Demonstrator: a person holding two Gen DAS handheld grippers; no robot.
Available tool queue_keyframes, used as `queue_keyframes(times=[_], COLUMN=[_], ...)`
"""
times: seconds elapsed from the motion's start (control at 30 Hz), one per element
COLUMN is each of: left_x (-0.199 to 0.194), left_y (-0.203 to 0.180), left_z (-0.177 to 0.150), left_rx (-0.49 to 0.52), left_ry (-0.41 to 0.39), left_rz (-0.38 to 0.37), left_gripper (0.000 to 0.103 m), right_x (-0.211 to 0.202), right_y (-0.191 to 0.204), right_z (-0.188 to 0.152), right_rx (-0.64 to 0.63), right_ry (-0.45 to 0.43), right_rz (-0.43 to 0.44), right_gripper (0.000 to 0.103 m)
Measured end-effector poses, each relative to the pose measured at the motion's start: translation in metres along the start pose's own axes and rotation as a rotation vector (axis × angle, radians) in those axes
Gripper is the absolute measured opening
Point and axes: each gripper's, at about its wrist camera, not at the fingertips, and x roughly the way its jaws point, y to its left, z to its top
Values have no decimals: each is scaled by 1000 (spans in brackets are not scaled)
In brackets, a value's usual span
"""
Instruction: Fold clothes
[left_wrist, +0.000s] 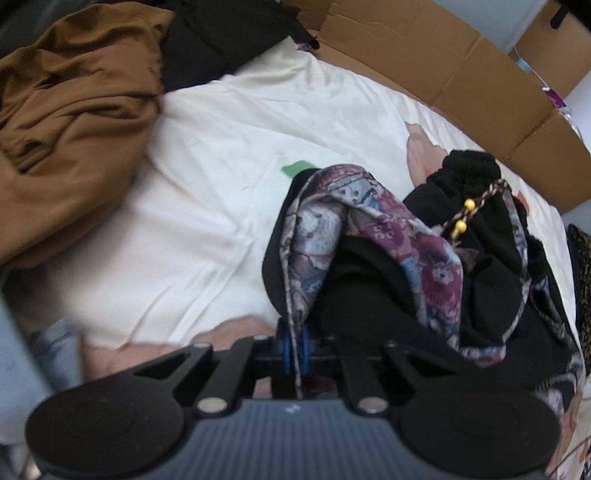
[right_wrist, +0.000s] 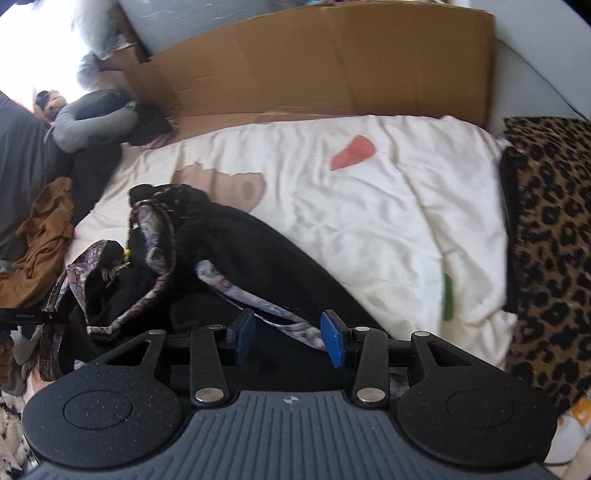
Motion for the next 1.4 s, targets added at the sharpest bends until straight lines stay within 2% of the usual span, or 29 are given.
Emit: queue_keyframes(times=[0.3,0.7,0.87,1.0,1.1,1.23,1.3,1.37,1.4], left_x=[-26,-50,-64,-88,-104,-107,-105,-101,-98], left_y=[7,24,30,29,23,13,3,-7,-13], left_z=[-35,-73,-82,-76,-60,-30,-14,0,7], left_rx=[35,-20,-8,32,73,112,141,162,178], left_ry=[97,170,244,255,214,152,132,109,94], left_rz=[3,25,21,32,45,27,25,9,2], left_gripper=[7,6,7,8,11,14,19,32,34], right_x=[18,36,48,54,57,57,57,56,55], right_y=[26,46,55,61,65,65,64,63,62], right_z=[5,4,1,0,0,0,0,1,3], right_rx=[-94,-152,-192,-207,-215,-214,-208,-183,-167], right_ry=[9,31,45,46,45,33,28,22,19], right_rz=[38,67,71,76,80,54,58,72,81], right_gripper=[46,46,46,46,46,46,46,46,46])
